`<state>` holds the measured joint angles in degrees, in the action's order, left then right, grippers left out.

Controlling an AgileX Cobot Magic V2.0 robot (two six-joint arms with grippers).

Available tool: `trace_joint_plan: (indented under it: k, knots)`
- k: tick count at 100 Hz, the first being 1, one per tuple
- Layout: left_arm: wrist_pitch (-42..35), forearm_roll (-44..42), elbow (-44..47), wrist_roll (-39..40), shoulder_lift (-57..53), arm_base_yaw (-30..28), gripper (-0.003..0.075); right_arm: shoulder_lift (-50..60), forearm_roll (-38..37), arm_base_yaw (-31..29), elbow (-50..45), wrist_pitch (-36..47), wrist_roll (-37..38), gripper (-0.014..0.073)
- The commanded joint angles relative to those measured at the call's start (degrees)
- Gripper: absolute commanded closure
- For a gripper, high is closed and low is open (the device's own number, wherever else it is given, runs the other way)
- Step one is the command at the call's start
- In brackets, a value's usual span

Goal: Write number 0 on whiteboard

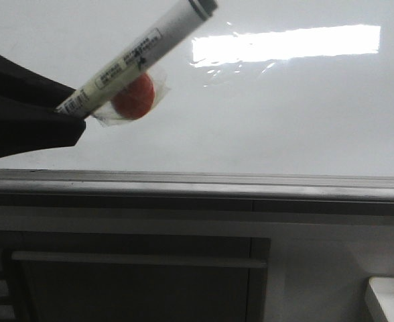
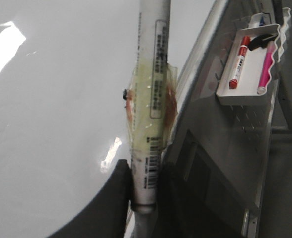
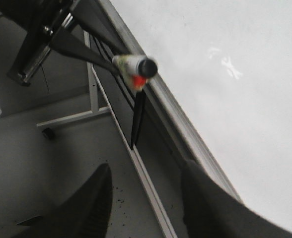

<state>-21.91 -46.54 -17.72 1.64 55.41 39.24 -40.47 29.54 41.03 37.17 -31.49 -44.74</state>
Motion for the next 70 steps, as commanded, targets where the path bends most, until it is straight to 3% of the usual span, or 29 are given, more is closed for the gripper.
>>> trace_joint_plan:
  k: [1,30,70]
  knots:
    - [-4.0,-1.5,-1.4,0.4,-1.1,0.4,0.0741,-3.0,1.5,2.7,3.1,7.4,-2.2,0.0299]
    - [-4.2,-1.5,-0.9,0.4,-1.1,0.4,0.0741,-11.8,1.5,9.8,5.9,12.9,-3.9,0.0299]
    - [-5.8,-3.7,-0.9,0.4,-1.1,0.4,0.0741,-20.0,1.5,9.9,11.3,12.1,-4.7,0.0299]
